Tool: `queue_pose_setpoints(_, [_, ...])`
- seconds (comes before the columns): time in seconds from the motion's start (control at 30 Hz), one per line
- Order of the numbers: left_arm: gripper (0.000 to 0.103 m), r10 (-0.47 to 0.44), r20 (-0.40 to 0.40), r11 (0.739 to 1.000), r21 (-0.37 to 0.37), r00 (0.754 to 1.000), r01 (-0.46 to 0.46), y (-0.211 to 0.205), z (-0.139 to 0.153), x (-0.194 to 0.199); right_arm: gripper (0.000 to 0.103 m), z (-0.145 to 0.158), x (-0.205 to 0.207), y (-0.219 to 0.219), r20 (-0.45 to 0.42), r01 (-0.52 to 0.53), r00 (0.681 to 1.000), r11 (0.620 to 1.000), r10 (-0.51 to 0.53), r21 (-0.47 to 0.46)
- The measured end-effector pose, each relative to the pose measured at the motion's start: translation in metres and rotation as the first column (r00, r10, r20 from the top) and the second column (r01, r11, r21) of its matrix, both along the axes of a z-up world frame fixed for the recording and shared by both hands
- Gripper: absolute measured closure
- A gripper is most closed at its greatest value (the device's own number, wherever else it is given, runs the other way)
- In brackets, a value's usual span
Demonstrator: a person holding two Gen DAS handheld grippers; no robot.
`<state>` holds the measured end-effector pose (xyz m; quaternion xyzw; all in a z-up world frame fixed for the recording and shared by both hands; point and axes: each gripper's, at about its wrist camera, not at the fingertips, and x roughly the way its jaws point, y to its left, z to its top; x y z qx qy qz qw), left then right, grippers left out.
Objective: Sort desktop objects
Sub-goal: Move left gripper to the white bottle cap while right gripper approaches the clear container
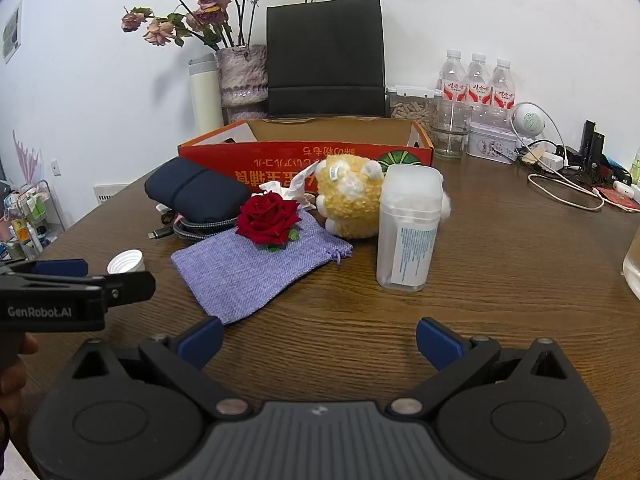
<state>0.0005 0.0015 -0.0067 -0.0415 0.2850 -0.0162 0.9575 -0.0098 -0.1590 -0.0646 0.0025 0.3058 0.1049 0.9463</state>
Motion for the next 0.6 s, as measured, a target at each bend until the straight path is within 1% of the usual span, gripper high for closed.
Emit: queue_pose_setpoints(0.6, [0.0, -0.004, -0.019, 1.0, 0.002, 1.0, 0.004, 0.0008, -0.0016, 0.0039, 0.0, -0.0049, 0.0018, -0.0003, -0.012, 0.005, 1.0, 1.0, -0.005, -0.002])
